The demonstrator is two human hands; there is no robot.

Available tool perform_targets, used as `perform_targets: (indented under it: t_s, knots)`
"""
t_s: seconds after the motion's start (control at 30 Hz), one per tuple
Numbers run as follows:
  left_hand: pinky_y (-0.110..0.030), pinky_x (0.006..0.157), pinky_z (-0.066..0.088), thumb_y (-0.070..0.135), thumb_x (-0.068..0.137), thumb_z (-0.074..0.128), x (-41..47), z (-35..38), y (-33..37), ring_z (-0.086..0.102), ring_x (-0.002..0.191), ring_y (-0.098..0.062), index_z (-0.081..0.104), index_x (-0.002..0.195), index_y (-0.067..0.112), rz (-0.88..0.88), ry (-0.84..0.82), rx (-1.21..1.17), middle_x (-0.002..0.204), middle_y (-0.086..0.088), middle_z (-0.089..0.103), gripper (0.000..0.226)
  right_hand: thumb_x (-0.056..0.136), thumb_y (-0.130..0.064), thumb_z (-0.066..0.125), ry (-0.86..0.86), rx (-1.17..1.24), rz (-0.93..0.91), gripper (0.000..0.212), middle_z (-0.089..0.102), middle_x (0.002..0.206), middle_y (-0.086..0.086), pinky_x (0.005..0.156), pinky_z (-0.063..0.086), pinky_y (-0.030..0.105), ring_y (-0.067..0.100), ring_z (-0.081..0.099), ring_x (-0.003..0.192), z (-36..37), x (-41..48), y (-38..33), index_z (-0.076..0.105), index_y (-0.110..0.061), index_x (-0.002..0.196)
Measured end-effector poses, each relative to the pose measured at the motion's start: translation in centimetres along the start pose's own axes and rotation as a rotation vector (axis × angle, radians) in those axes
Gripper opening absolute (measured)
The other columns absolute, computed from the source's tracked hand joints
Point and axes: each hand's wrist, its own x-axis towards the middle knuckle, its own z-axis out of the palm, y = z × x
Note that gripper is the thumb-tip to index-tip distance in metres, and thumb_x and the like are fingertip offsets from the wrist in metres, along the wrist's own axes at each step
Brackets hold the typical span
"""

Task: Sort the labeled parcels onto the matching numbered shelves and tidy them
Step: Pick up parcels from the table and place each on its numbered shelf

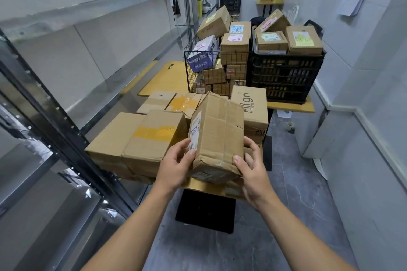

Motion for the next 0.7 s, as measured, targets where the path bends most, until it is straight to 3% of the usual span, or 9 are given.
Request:
perform_targets:
  t_s: [0.13,0.27,0.33,0.4,0.5,0.7]
  knots:
    - [-0.029,0.089,0.055,0.063,0.07,0.071,-0.4,0.1,-0.3,0.056,0.12,-0.012,0.051,0.137,0.033,-0.094,-0.01,-0.1,0.133,0.006,0.056,0.076,0.103,-0.006,0.049,-0.01,0.039,0.004,0.049,0.067,0.13,0.004,0.104,0.048,0.061,0.028,0.063,0.122,-0.4,-0.5,-0.6,0.051,-0.044,0.134]
    - [-0.028,0.078,0.055,0.059,0.066,0.076,-1.2,0.7,-0.2,0.063,0.113,-0.019,0.049,0.126,0.039,-0.177,0.035,-0.305,0.13,0.002,0.058,0.069,0.105,-0.007,0.047,-0.034,0.054,0.002,0.049,0.058,0.142,0.005,0.11,0.043,0.058,0.027,0.055,0.132,-0.6,-0.9,-0.9,0.055,-0.044,0.135]
    - [-0.031,0.08,0.056,0.052,0.068,0.076,-1.6,0.8,-0.4,0.063,0.112,-0.021,0.051,0.124,0.038,-0.162,0.063,-0.341,0.129,0.0,0.059,0.063,0.104,-0.013,0.05,-0.046,-0.053,-0.032,0.049,0.052,0.146,-0.006,0.114,0.041,0.053,0.013,0.048,0.137,-0.6,-1.1,-0.7,0.057,-0.053,0.131]
    - [-0.035,0.084,0.056,0.054,0.066,0.078,-2.1,0.4,-0.8,0.062,0.114,-0.02,0.052,0.127,0.035,-0.126,0.086,-0.299,0.129,0.001,0.059,0.069,0.104,-0.015,0.05,-0.038,-0.186,-0.066,0.049,0.049,0.143,-0.016,0.117,0.038,0.049,0.004,0.044,0.137,-0.9,-1.3,-0.6,0.058,-0.058,0.128]
    - [-0.039,0.095,0.054,0.056,0.064,0.078,-2.8,-0.7,-1.1,0.058,0.119,-0.016,0.051,0.135,0.028,-0.07,0.101,-0.188,0.129,0.005,0.06,0.081,0.097,-0.026,0.049,-0.062,-0.372,-0.112,0.043,0.048,0.145,-0.009,0.115,0.039,0.052,0.017,0.046,0.138,-1.0,-1.7,-0.6,0.059,-0.054,0.129]
    - [-0.042,0.099,0.051,0.053,0.069,0.074,-5.0,-2.3,0.0,0.056,0.12,-0.007,0.052,0.13,0.037,0.074,0.126,0.01,0.128,0.014,0.059,0.068,0.08,-0.067,0.052,-0.073,-0.499,-0.089,0.039,0.048,0.141,-0.013,0.106,0.048,0.049,0.013,0.051,0.129,0.9,-3.9,-2.6,0.052,-0.066,0.119]
